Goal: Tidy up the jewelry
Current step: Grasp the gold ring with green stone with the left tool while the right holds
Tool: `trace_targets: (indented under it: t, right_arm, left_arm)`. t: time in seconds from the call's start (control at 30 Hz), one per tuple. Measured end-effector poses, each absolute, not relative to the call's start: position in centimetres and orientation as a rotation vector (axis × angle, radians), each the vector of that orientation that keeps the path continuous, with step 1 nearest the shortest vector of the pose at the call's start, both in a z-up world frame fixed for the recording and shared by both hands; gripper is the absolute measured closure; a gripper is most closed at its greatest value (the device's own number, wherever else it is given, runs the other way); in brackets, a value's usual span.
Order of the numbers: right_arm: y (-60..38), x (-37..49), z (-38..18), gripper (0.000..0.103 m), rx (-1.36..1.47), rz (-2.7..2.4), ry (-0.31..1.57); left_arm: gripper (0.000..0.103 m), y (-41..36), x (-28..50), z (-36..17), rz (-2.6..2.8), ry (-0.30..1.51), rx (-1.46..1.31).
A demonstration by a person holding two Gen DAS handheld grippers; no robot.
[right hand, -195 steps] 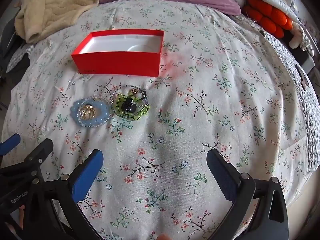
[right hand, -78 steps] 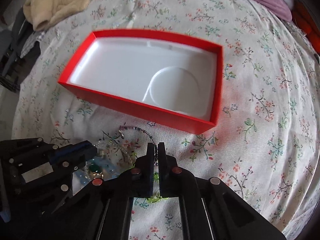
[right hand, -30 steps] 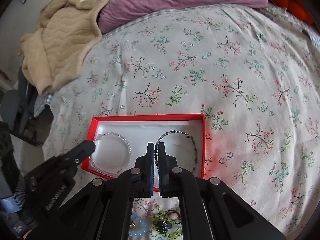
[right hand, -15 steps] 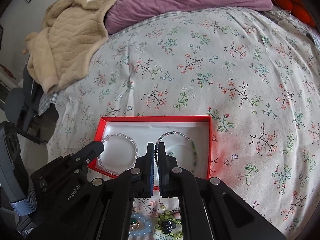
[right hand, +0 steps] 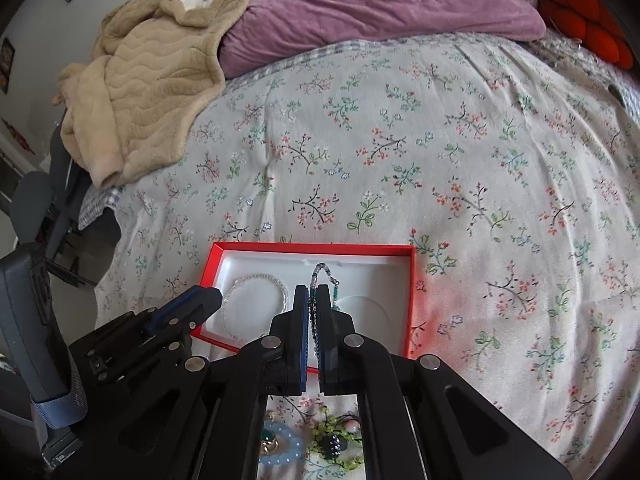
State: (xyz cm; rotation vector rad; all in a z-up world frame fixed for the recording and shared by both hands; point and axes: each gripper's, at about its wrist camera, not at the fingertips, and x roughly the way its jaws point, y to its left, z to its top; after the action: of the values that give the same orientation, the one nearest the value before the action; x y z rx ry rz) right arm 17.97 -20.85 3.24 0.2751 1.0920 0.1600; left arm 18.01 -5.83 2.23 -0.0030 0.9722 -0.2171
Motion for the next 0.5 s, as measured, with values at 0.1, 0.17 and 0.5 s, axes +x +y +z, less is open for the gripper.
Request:
trace_targets:
  t: [0.1,0.17,0.5]
  right_arm:
    - [-21.3,17.6,4.0,0.1,0.283,0.167,1.08]
    - [-21.5,17.4,4.4,0.1,0.285,0.168,1.074]
    - [-21.0,16.7,4.7,0.1,0.263,0.166,1.085]
  left_arm:
    - [0.069,-5.6,17.7,2.4,-0.209,0.977,-0.013]
    - [0.063,-5.3,17.5,2.6,-0.208,0.979,-0.031]
    - [0.054,-5.0,13.3,2.5,-0.329,1.074,0.021]
